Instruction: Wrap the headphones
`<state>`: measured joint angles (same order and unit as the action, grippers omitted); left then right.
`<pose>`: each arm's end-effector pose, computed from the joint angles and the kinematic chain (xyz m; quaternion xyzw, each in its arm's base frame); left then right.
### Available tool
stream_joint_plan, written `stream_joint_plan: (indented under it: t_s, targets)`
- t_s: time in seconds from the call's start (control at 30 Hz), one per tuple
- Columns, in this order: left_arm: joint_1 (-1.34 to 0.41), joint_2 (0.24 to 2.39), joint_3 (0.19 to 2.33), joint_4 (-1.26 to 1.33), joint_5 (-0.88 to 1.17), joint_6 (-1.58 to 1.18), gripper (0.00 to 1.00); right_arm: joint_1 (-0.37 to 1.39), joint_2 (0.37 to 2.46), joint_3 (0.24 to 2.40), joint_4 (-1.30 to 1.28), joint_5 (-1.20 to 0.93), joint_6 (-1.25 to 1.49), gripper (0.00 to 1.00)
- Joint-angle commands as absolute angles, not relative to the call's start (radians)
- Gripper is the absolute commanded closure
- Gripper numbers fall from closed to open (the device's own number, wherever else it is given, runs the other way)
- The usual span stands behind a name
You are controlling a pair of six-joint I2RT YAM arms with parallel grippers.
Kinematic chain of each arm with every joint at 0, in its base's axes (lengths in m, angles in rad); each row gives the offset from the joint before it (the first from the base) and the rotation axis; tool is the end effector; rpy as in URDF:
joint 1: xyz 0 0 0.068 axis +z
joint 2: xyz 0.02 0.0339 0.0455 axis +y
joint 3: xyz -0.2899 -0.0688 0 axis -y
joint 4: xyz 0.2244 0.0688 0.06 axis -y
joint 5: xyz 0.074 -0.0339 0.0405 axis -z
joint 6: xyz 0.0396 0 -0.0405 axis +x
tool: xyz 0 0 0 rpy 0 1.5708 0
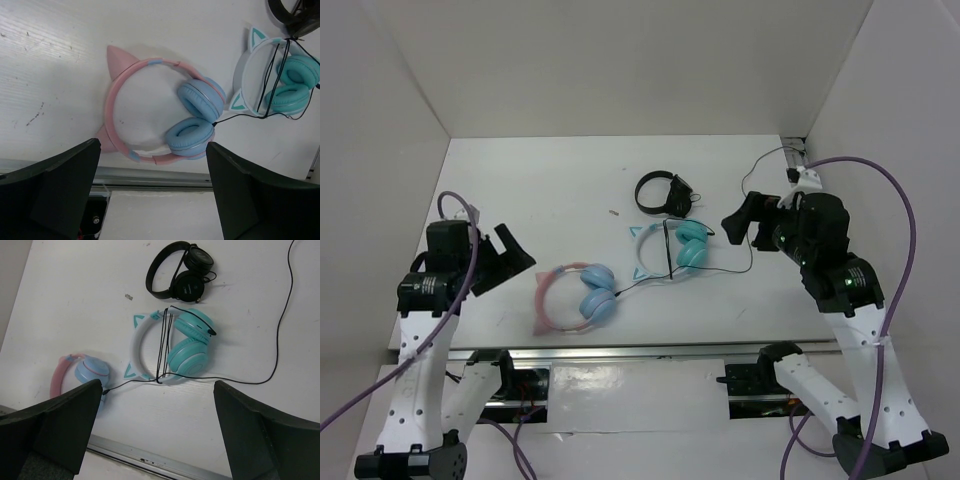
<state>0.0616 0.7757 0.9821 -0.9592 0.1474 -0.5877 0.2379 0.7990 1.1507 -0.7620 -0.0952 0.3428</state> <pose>0.1031 0.0005 0.3438 -0.2641 0.8766 -0.1684 0.3654 0.1078 0.0300 0.4096 0.0177 0.8356 0.1949 0.5133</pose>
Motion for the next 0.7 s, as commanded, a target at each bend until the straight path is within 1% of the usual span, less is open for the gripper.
stream_joint_plan:
  t_s: [0.0, 0.07, 0.2, 0.27, 0.4, 0.57, 0.63, 0.67]
  targets:
    - [0.060, 0.798, 0.916, -0.908, 0.196, -0.650, 0.00, 0.242, 0.796, 1.131, -0.715, -0.138, 0.327, 0.00]
    - [0.060, 0.808, 0.850, -0.862, 0.196, -0.698, 0.00, 0.242, 0.787, 1.112, -0.700, -0.187, 0.327, 0.00]
    - [0.060, 0.808, 0.828, -0.851, 0.115, -0.785, 0.00, 0.242, 0.756, 1.051, -0.631, -0.244, 0.337, 0.00]
    - [0.060, 0.775, 0.801, -0.824, 0.106, -0.828, 0.00, 0.242, 0.756, 1.042, -0.630, -0.262, 0.337, 0.00]
    - [0.042, 0.752, 0.697, -0.790, 0.083, -0.893, 0.00, 0.242, 0.765, 1.042, -0.630, -0.305, 0.315, 0.00]
    - [-0.017, 0.752, 0.557, -0.655, 0.000, -0.968, 0.00, 0.242, 0.730, 1.042, -0.609, -0.341, 0.324, 0.00]
    - [-0.035, 0.808, 0.507, -0.618, -0.029, -0.977, 0.00, 0.242, 0.730, 1.042, -0.600, -0.363, 0.324, 0.00]
    - [-0.047, 0.830, 0.490, -0.583, -0.029, -0.986, 0.02, 0.242, 0.730, 1.052, -0.609, -0.364, 0.324, 0.00]
